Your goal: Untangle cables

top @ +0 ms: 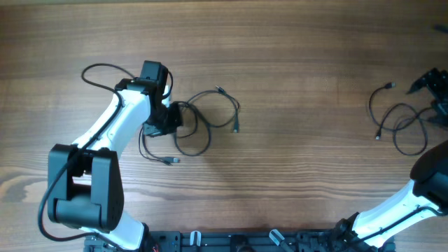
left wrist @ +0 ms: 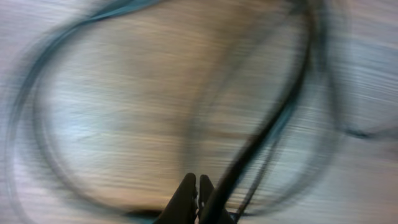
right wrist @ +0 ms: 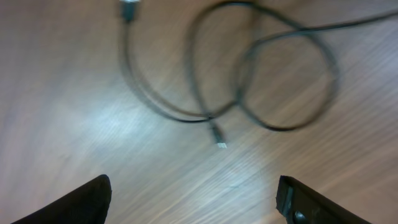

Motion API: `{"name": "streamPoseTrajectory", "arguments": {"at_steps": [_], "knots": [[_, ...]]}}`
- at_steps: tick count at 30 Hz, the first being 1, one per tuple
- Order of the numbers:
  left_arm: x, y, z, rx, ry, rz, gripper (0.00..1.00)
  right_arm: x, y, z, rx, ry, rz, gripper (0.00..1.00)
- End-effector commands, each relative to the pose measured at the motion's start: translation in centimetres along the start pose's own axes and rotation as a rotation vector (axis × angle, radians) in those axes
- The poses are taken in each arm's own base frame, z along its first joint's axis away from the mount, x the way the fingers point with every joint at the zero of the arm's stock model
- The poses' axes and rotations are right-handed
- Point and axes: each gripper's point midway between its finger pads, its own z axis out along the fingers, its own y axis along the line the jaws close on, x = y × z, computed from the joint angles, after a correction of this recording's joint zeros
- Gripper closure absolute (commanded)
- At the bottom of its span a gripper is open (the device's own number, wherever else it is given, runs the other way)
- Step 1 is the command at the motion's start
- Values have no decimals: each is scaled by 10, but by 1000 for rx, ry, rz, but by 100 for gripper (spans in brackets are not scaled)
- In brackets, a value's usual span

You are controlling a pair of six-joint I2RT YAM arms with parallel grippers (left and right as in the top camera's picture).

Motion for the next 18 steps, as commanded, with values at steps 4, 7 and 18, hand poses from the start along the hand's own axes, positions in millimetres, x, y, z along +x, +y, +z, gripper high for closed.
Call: {"name": "streamPoseTrajectory", "arguments": {"at_steps": [4,7,18], "knots": [[44,-160,-60,917,48,548,94,54,116,8,-319,121,-401,12],[51,-161,-40,781,43,603,69,92,154,16,-313,168,-571,12],[-21,-58,-112,415,-299,341,0,249,257,37,-315,294,-1000,10]]}}
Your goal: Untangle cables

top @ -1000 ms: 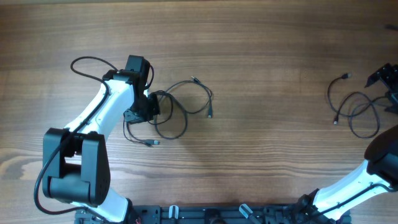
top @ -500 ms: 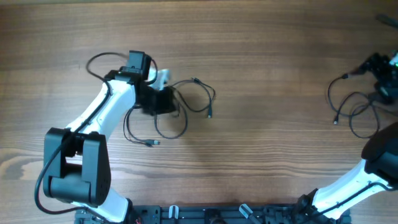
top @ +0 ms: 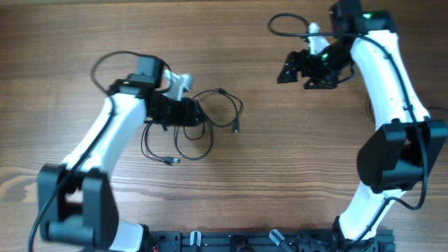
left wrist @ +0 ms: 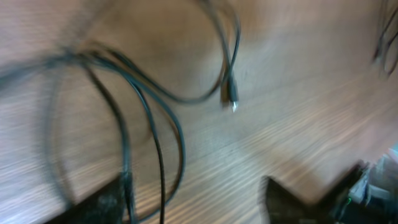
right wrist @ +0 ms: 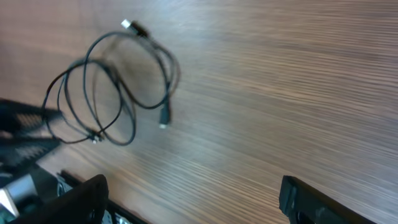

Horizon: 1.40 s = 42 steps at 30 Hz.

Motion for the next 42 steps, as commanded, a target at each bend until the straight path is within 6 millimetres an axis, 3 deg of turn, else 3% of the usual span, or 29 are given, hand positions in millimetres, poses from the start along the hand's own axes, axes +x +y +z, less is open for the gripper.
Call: {"name": "streamPoseTrajectory", "arguments": {"at_steps": [1,3,5,7,13,16,20,24,32,35,37,40,42], "knots": [[-27,-1,-69,-43,-219,24,0,4,42,25,-24,27,-102,10],[-26,15,-89,-109,-262,-14,0,7,67,37,-31,34,-164,10],[-18,65,-107,-286,-298,-264,0,14,105,56,-44,34,-233,10],[-7,100,-123,-395,-334,-493,0,17,127,67,-31,18,-258,10],[19,160,-153,-451,-386,-806,0,36,194,102,25,-50,-403,10],[34,183,-165,-468,-400,-899,0,41,219,112,45,-115,-291,10],[40,187,-168,-472,-397,-930,0,44,244,120,46,-186,-293,10],[40,187,-168,-472,-396,-930,0,48,252,133,66,-208,-272,16],[42,187,-168,-472,-389,-933,0,49,233,211,91,-109,-157,17],[42,187,-168,-472,-389,-933,0,49,225,233,99,-92,-90,24],[42,187,-168,-471,-389,-933,0,50,222,248,90,-71,-52,38],[42,186,-167,-471,-388,-932,0,55,226,262,54,-37,-56,46],[42,186,-167,-467,-388,-932,0,61,232,270,30,-18,-68,62]]}}
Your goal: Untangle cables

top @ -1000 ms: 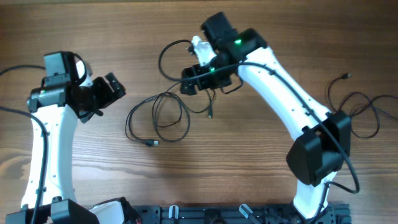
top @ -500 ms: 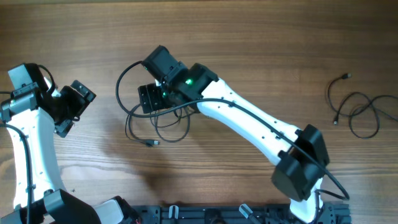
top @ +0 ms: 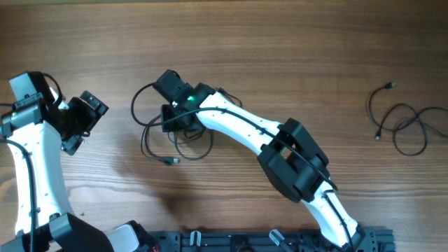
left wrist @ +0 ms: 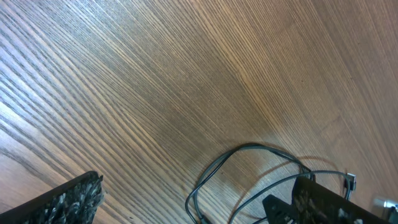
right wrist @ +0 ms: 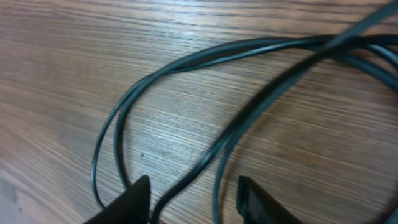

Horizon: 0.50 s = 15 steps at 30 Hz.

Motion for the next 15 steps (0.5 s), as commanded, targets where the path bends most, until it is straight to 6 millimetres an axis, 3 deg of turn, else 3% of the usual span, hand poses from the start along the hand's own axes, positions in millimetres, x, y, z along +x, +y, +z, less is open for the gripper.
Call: {"name": "streamPoseTrajectory", "arguments": {"at_steps": [1,3,6,8,10,12,14,15], "knots": [[-2,1,0,-7,-1,-17,0,18,8,18,-25,54,-6,73],[-2,2,0,-8,1,-17,0,19,14,18,-35,50,-19,96],[2,-5,0,27,21,-17,0,15,15,13,-53,45,-128,96],[7,-14,0,59,39,-1,0,0,19,-17,-80,6,-273,96],[14,-24,2,66,51,38,0,-21,23,-60,-102,-61,-329,96],[25,-41,4,81,64,100,0,-53,30,-135,-156,-194,-340,96],[37,-59,6,101,76,169,0,-76,35,-219,-229,-351,-336,96],[45,-70,7,113,84,209,0,-87,32,-279,-264,-471,-330,96]]}}
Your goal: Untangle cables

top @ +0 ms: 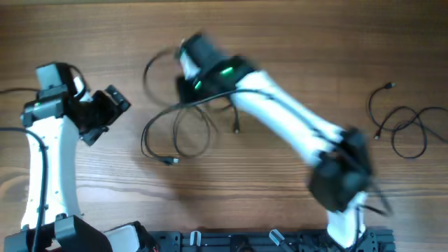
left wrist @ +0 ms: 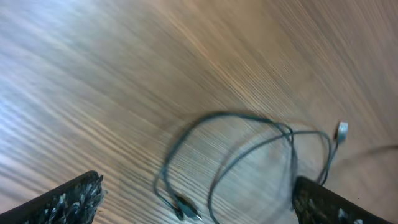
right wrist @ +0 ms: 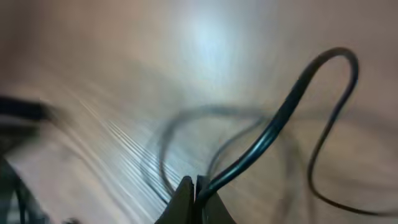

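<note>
A tangle of thin black cables point(top: 178, 126) lies left of the table's middle, its loops also in the left wrist view point(left wrist: 249, 149). My right gripper point(top: 190, 82) is over the tangle's far side, blurred. In the right wrist view it point(right wrist: 194, 184) is shut on one dark cable strand point(right wrist: 280, 121) that rises up and to the right. My left gripper point(top: 110, 110) stands open left of the tangle, nothing between its fingers point(left wrist: 68, 198). Its fingertips do not touch the cables.
A second black cable point(top: 402, 126) lies loose near the right edge of the wooden table point(top: 294, 42). The right arm point(top: 294, 126) stretches across the middle from the front right. The left arm point(top: 42, 161) runs along the left side.
My right gripper was open around strands of the tangle and is now shut on one. The tangle's shape has changed. My left gripper has moved a little right, toward the tangle, and remains open.
First my left gripper was shut on a strand in the tangle, with the right gripper open by the far-right cable. Then the left was open at the tangle, the right open at the back. Later the left stood far left, the right at the tangle, now gripping.
</note>
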Motion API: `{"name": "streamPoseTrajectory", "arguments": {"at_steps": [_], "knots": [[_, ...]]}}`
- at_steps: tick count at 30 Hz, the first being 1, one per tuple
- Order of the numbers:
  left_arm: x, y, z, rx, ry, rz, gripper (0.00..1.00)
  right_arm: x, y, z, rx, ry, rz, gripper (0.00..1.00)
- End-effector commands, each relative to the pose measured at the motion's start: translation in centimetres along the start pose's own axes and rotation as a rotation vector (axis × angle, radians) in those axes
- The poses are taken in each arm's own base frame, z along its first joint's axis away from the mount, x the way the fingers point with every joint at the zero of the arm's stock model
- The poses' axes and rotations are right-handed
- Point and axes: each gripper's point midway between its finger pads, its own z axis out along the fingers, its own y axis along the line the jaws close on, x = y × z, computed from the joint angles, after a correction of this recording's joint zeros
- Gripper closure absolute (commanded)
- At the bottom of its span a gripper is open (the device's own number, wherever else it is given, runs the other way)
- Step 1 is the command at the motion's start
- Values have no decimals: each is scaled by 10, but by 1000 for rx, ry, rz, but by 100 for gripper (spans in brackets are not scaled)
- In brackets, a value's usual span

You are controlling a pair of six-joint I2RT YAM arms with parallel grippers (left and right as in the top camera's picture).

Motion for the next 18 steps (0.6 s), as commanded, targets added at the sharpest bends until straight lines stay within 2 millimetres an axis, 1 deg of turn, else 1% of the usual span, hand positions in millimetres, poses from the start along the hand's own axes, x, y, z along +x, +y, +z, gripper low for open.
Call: {"name": "streamPoseTrajectory", "arguments": {"at_steps": [1,2,3,4,5,6,7,8,9,11,13,14,15,18], "knots": [[19,-39,7,48,31,116,0,-74,31,-181,-108,-400,-85,96],[24,-48,9,57,37,147,0,-78,29,-205,-110,-449,-85,96],[32,-61,12,73,43,194,0,-81,26,-236,-108,-510,-81,96],[39,-72,16,87,49,233,0,-82,22,-262,-105,-559,-68,96],[51,-91,23,109,62,299,0,-80,19,-281,-104,-588,-43,96],[59,-101,27,118,74,333,0,-79,18,-285,-102,-594,-42,96],[67,-109,32,127,89,363,0,-77,19,-285,-104,-589,-44,96],[77,-116,38,134,110,390,0,-75,21,-283,-121,-573,-48,96],[90,-122,46,132,145,424,0,-73,23,-280,-135,-557,-49,96],[109,-129,57,131,202,461,0,-73,23,-278,-139,-550,-49,96],[128,-138,63,171,272,480,0,-74,23,-277,-140,-551,-46,96],[133,-144,63,206,297,483,0,-74,23,-277,-141,-551,-41,96],[141,-155,60,278,335,491,0,-74,23,-277,-144,-550,-34,96],[162,-186,39,514,436,541,0,-74,23,-277,-143,-550,-34,96]]}}
